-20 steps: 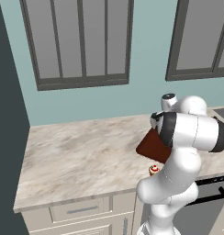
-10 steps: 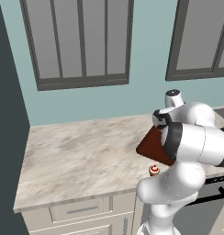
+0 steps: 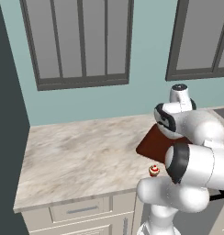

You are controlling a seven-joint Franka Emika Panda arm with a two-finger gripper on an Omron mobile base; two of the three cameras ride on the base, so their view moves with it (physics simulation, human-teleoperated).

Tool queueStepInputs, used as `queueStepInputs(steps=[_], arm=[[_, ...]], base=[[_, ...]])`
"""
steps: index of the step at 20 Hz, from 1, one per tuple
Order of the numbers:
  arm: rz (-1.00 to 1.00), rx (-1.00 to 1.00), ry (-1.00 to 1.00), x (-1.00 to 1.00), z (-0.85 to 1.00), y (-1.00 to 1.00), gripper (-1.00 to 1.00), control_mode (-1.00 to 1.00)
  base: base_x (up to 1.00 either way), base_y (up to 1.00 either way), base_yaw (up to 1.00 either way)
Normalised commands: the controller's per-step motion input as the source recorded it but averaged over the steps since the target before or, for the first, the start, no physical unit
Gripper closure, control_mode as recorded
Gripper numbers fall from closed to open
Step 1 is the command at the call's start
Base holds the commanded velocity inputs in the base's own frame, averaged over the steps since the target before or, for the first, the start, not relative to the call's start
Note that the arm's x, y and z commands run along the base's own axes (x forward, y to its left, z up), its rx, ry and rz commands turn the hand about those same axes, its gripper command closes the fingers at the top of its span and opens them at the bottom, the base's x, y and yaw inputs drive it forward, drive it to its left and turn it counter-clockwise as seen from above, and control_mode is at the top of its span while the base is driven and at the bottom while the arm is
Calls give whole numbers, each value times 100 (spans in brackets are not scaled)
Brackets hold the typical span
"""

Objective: Place the bowl with donut and the cupcake onto the tray.

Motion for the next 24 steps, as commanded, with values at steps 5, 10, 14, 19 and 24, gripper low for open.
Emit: queueStepInputs(steps=[5, 10, 14, 19, 24], arm=[[9, 11, 0, -37, 40, 19, -100, -100], [15, 7, 0, -42, 38, 24, -100, -100], [18, 5, 0, -44, 31, 22, -100, -100], [27, 0, 0, -45, 3, 25, -100, -100], [38, 0, -3, -34, 0, 23, -100, -100]], base=[[0, 0, 0], [0, 0, 0], [0, 0, 0], [0, 0, 0], [0, 0, 0]])
